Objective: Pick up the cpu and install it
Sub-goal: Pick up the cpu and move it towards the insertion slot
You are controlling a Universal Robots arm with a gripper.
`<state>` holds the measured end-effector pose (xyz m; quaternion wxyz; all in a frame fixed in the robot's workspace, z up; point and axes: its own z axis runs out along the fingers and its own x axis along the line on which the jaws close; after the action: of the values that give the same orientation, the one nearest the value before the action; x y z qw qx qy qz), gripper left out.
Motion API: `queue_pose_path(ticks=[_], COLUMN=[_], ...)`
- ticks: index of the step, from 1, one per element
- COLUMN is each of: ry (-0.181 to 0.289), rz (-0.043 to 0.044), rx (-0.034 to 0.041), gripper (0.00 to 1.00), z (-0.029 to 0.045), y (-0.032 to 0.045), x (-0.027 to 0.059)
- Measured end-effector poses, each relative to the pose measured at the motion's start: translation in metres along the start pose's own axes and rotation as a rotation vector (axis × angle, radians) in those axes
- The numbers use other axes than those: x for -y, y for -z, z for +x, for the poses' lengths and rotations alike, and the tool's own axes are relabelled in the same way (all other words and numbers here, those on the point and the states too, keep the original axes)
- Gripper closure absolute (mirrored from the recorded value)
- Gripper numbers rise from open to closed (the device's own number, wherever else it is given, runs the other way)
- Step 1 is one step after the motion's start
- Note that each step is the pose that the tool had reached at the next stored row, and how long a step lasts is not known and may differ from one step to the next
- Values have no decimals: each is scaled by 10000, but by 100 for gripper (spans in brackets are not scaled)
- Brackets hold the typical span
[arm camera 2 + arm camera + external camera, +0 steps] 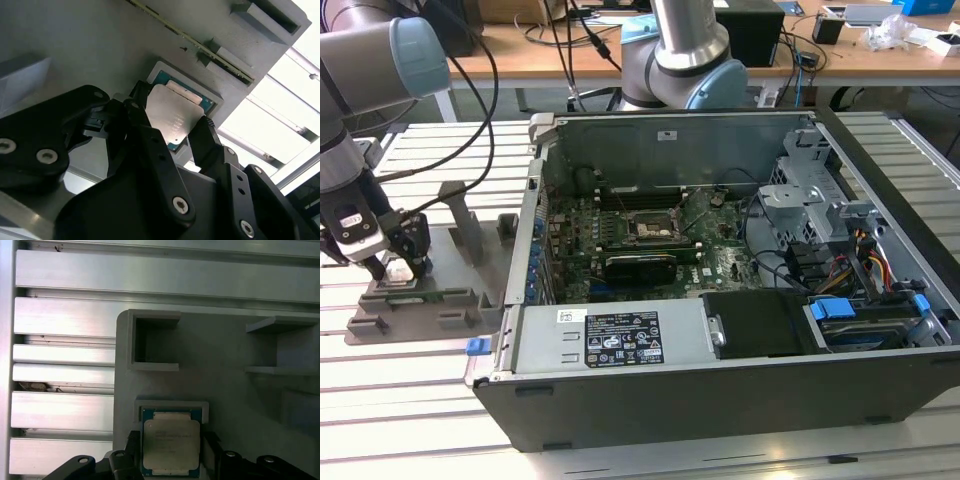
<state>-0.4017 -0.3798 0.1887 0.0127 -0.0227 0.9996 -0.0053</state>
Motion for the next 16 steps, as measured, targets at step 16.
queue_pose_path(ticks=[16], ry=[3], rz=[0], rx=[0], gripper=[46], z=[0], y=[0], x=[0])
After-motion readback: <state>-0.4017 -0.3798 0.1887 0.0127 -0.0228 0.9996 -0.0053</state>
